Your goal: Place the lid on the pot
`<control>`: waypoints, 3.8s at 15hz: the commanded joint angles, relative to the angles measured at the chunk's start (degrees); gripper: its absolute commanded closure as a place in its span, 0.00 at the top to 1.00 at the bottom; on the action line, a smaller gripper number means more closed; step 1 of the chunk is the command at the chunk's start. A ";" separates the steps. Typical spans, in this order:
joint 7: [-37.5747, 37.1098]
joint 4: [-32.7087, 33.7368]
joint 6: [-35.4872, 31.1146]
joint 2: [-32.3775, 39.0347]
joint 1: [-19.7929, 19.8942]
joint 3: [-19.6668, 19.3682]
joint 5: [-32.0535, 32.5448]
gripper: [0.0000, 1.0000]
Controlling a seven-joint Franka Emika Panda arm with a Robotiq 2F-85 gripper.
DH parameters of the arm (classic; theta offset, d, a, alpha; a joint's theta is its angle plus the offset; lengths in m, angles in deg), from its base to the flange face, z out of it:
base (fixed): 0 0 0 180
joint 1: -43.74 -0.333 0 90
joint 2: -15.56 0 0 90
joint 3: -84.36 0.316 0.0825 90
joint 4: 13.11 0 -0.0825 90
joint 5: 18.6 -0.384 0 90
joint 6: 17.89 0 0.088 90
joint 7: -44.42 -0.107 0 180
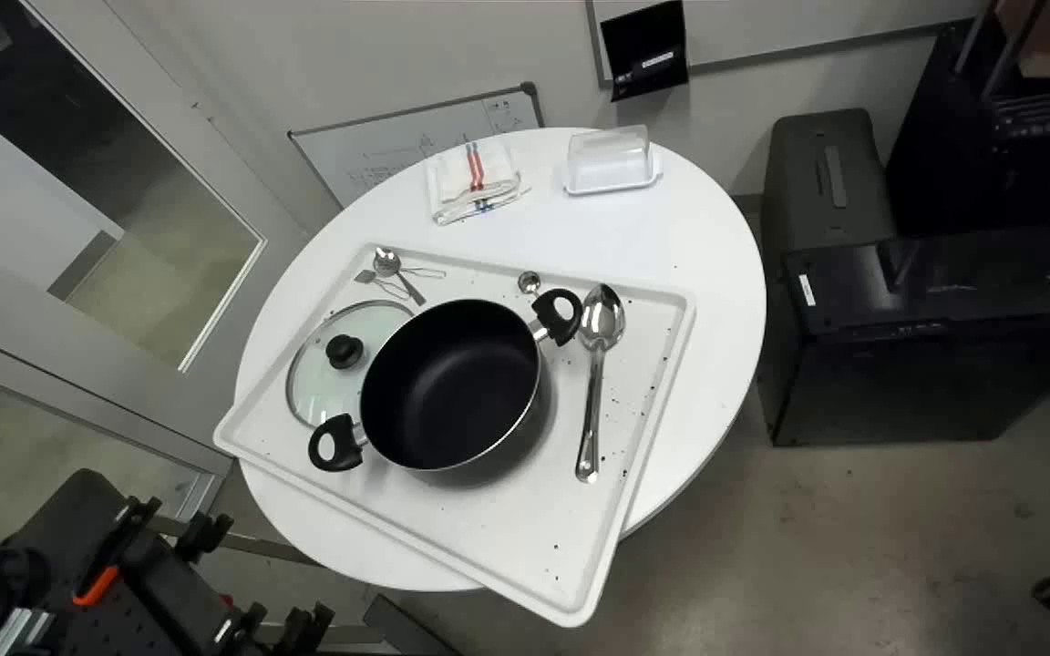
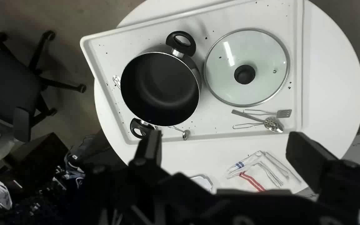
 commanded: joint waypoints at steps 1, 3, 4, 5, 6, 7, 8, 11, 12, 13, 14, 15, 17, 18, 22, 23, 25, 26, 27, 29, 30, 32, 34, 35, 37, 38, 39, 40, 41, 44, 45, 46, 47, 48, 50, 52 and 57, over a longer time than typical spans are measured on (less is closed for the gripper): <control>-0.48 0.12 0.13 0.28 -0.78 -0.60 0.56 1.00; -0.48 0.12 0.12 0.28 -0.78 -0.60 0.56 1.00; -0.48 0.12 0.12 0.28 -0.78 -0.60 0.56 1.00; -0.48 0.12 0.12 0.28 -0.78 -0.60 0.56 1.00; -0.48 0.12 0.12 0.28 -0.78 -0.60 0.56 1.00; 0.15 0.11 0.04 0.76 -0.90 -0.80 0.62 1.00; 1.25 -0.01 -0.51 1.54 -1.18 -1.24 0.48 1.00; 4.07 -0.33 -2.30 4.64 -1.83 -2.33 0.13 1.00; 5.79 -0.38 -2.88 6.36 -2.25 -3.08 -0.11 1.00; 6.64 -0.60 -3.85 7.63 -2.29 -3.44 0.14 1.00; 8.22 -0.66 -4.54 9.60 -2.62 -4.14 0.08 1.00; 9.20 -0.80 -5.61 11.14 -2.72 -4.57 0.29 1.00; 12.34 -1.08 -7.99 15.12 -3.19 -5.89 0.50 1.00; 14.37 -1.28 -9.43 17.39 -3.54 -6.73 0.46 1.00; 19.66 -1.41 -15.28 26.79 -3.47 -8.94 1.69 1.00; 20.70 -1.21 -16.62 29.25 -3.34 -9.34 2.11 1.00; 22.09 -0.65 -19.06 34.23 -2.97 -10.11 3.53 1.00; 22.48 -0.42 -20.58 37.15 -2.68 -10.50 4.84 1.00; 22.78 -0.03 -21.48 39.38 -2.64 -10.91 5.82 1.00; 22.62 1.01 -23.89 44.63 -2.49 -11.61 8.95 1.00; 22.27 1.78 -25.36 47.74 -2.47 -12.01 10.97 1.00; 22.19 3.65 -27.23 52.85 -2.84 -12.94 13.68 1.00; 22.29 6.11 -28.85 57.96 -3.41 -13.94 15.95 1.00; 22.52 7.55 -29.14 60.35 -3.75 -14.38 16.65 1.00; 22.79 10.63 -30.05 65.09 -4.71 -15.21 18.14 1.00; 22.91 12.25 -30.14 67.25 -5.25 -15.55 18.43 1.00; 23.09 13.82 -30.41 69.26 -5.80 -15.82 18.66 1.00; 23.37 15.59 -30.67 71.39 -6.33 -15.97 18.52 1.00; 23.59 17.04 -30.76 73.07 -6.89 -16.18 18.46 1.00; 23.35 21.68 -30.92 78.67 -9.18 -17.01 18.75 1.00; 23.39 23.07 -30.85 80.25 -9.83 -17.23 18.81 1.00; 23.58 24.42 -30.71 81.76 -10.41 -17.38 18.70 1.00; 23.58 25.85 -30.77 83.46 -11.03 -17.67 18.74 1.00; 23.50 27.38 -30.64 85.18 -11.68 -18.00 18.80 1.00; 23.69 30.52 -30.07 88.45 -12.67 -18.51 18.72 1.00; 23.88 33.69 -29.53 91.45 -13.46 -19.02 18.56 1.00; 24.24 39.43 -28.97 97.34 -15.16 -20.13 18.73 1.00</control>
